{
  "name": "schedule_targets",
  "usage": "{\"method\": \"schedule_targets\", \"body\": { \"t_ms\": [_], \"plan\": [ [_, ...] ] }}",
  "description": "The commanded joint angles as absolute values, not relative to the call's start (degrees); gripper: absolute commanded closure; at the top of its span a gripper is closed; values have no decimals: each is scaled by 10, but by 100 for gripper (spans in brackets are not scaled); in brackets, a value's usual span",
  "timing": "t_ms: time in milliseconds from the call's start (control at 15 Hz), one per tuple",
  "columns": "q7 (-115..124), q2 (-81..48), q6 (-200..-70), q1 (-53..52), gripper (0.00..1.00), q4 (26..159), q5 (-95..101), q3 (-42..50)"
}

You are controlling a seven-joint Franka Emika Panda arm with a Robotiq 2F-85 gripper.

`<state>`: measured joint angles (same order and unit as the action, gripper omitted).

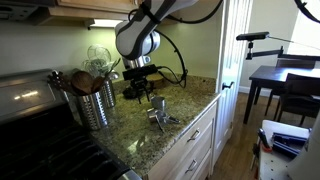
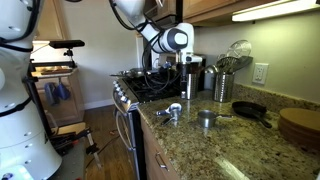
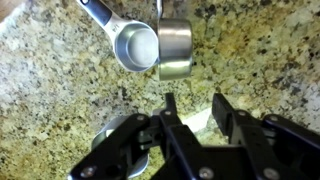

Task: Unstack the cups

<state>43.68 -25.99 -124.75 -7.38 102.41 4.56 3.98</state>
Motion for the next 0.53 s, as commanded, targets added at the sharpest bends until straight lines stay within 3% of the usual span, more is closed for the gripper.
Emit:
{"method": "schedule_targets", "body": {
  "t_ms": [0, 267, 467],
  "plan": [
    [402, -255, -1228, -72, 25, 1020, 54, 39],
    [378, -249, -1230, -69, 2, 1026, 45, 38],
    [360, -244, -1232, -65, 0, 1033, 36, 36]
  ]
}}
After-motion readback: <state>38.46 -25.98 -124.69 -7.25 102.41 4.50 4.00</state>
